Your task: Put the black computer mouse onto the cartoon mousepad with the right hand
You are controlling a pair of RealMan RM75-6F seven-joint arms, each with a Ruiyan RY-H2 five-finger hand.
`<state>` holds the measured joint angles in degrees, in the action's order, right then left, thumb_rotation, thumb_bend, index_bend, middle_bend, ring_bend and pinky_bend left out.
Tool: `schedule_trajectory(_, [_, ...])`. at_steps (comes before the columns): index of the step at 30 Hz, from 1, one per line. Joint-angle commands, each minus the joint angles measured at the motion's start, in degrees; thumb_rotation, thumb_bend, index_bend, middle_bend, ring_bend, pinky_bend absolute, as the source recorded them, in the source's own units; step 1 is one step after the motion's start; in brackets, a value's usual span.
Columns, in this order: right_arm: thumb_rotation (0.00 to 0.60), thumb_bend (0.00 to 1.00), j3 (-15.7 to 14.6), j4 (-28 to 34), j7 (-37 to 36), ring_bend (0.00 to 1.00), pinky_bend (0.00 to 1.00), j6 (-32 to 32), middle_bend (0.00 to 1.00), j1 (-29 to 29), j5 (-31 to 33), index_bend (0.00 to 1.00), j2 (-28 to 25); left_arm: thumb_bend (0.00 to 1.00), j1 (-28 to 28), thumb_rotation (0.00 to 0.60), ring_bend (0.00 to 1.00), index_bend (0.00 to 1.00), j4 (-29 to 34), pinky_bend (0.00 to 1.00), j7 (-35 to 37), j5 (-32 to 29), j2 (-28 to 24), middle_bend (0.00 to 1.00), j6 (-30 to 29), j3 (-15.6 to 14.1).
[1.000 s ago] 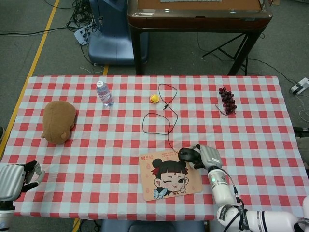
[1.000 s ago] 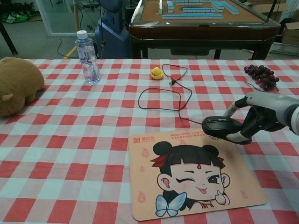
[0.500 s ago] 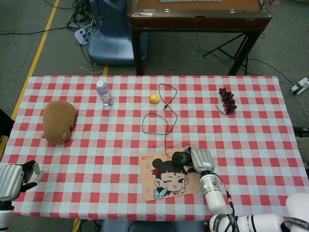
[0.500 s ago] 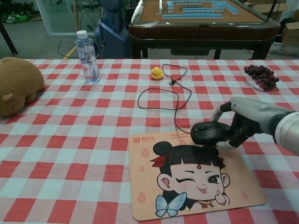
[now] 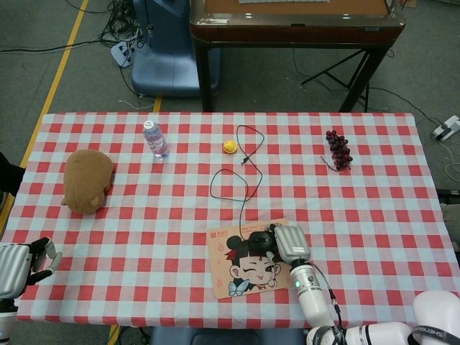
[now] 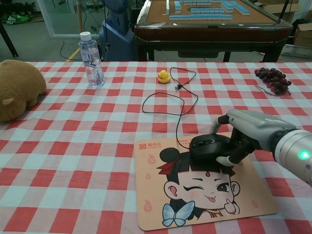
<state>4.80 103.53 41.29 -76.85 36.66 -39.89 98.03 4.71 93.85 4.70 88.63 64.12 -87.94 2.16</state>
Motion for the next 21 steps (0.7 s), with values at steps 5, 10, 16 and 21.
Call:
schedule_trajectory(5, [0.600,0.11,-0.3,-0.7,1.1,1.00,1.00,0.9,1.00,-0.3,-0.3,0.38,0.5,0.57,0.0,0.600,0.82,0.56,0.1,1.00,0.2,0.0,-0.1,0.90,-0.1,0.0])
schedule_trajectory(10, [0.600,0.00,-0.2,0.0,1.5,1.00,1.00,1.9,1.00,-0.5,-0.2,0.23,-0.4,0.57,0.0,0.600,0.82,0.56,0.1,1.00,0.2,0.1,-0.1,0.90,-0.1,0.1])
schedule_trajectory(16, [0.600,0.00,0.5,4.4,0.3,1.00,1.00,1.5,1.00,-1.4,-1.6,0.19,-4.2,0.57,0.0,0.600,0.82,0.56,0.1,1.00,0.2,0.1,-0.1,0.90,-0.1,0.1])
schedule_trajectory(21, [0.600,0.08,1.5,8.3,0.0,1.00,1.00,3.1,1.00,-1.4,0.0,0.19,-8.8,0.57,0.0,0.600,0.82,0.56,0.1,1.00,-0.1,0.3,0.0,0.90,0.0,0.0])
